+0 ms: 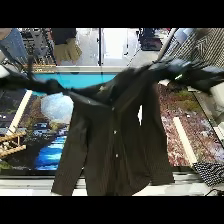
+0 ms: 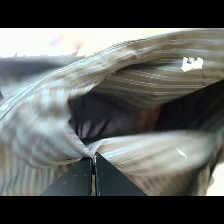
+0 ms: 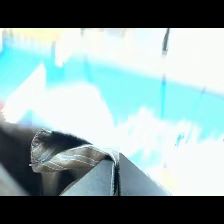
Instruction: Fold the clothes and pants, and hang the long-sleeved shirts on hangers.
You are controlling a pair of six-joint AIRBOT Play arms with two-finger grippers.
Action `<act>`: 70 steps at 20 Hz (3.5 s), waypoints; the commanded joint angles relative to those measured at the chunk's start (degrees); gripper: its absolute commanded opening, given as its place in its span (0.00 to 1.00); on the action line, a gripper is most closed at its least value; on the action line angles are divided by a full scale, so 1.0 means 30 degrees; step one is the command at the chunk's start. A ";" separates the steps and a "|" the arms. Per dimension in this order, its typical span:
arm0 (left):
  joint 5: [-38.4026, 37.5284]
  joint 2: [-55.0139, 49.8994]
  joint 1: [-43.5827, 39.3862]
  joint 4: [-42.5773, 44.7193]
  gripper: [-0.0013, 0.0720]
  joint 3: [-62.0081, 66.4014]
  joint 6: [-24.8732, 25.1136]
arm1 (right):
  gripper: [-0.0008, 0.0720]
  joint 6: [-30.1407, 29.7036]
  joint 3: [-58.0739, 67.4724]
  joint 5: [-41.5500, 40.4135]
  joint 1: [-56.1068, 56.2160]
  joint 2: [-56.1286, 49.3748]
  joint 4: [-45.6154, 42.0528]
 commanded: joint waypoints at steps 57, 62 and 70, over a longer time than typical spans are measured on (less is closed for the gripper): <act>-0.5646 -0.0903 0.4648 -0.7788 0.04 -0.7766 1.8717 | 0.04 -0.0925 0.2106 -0.0379 0.1807 -0.5049 -0.1195; -0.6113 -0.1537 0.4823 -0.9457 0.04 -0.7759 2.0385 | 0.04 -0.0699 0.2106 -0.0022 0.1800 -0.5260 -0.1209; -0.7570 -0.1559 0.6353 -0.9930 0.04 -0.7847 2.0385 | 0.04 -0.0248 0.2106 -0.0197 0.1800 -0.6353 -0.1800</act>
